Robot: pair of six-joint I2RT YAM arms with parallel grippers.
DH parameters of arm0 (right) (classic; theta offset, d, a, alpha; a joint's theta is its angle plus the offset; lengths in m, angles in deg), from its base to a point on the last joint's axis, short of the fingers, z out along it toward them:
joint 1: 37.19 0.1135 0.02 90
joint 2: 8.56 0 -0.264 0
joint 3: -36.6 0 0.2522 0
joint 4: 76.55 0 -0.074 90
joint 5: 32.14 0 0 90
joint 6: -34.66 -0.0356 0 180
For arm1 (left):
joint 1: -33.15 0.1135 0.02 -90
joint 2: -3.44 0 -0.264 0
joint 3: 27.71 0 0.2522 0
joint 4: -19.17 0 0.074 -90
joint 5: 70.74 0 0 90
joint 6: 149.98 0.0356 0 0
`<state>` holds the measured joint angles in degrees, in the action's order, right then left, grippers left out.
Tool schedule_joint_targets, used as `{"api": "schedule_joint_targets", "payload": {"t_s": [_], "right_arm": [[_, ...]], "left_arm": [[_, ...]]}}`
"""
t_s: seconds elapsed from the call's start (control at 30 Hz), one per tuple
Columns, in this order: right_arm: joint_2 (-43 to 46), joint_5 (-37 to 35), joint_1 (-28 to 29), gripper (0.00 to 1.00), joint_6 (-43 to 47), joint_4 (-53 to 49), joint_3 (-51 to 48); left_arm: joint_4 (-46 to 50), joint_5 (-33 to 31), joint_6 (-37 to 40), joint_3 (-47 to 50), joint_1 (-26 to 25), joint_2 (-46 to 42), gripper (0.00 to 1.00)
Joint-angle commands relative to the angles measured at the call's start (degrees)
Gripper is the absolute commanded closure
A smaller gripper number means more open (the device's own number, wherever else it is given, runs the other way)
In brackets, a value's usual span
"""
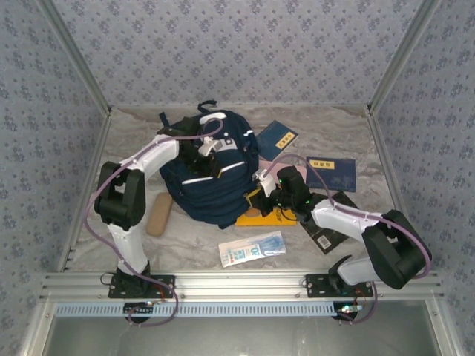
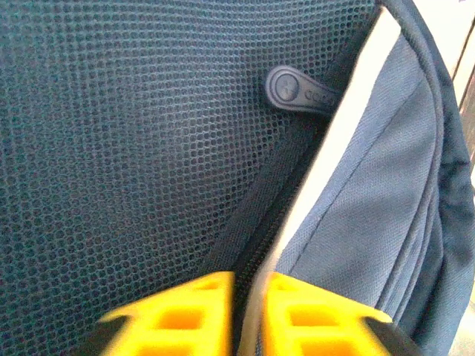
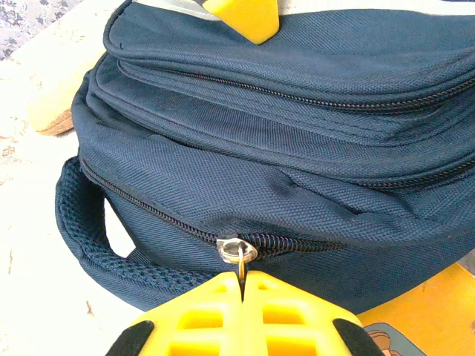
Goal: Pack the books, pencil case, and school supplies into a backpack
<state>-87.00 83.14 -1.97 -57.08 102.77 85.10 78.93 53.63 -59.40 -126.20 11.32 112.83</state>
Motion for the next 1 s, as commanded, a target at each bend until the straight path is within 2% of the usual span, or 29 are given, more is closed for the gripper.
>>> {"api": "schedule_joint_targets", "payload": {"t_s": [0.0, 0.17, 0.33, 0.5, 0.97], "right_arm": [[1.2, -1.1, -0.6, 1.0, -0.1, -0.9, 1.5], [2.6, -3.9, 0.3, 1.0, 0.1, -2.5, 2.0], [3.5, -7.6, 2.9, 1.0, 0.9, -5.4, 3.7], [3.1, -11.5, 6.4, 1.0, 2.0, -8.9, 6.7], [0.9, -17.5, 13.4, 1.0, -1.9, -9.7, 11.3]], "left_arm": [[0.4, 2.7, -0.4, -1.3, -0.2, -0.1, 1.0], [-11.9, 9.4, -11.6, 3.2, 2.8, -6.0, 1.0], [-19.4, 12.3, -20.6, 4.7, 2.8, -9.2, 1.0], [-26.0, 12.2, -28.2, 6.5, 2.3, -11.4, 1.0], [-35.5, 9.5, -41.5, 7.4, 0.3, -12.5, 1.0]]}}
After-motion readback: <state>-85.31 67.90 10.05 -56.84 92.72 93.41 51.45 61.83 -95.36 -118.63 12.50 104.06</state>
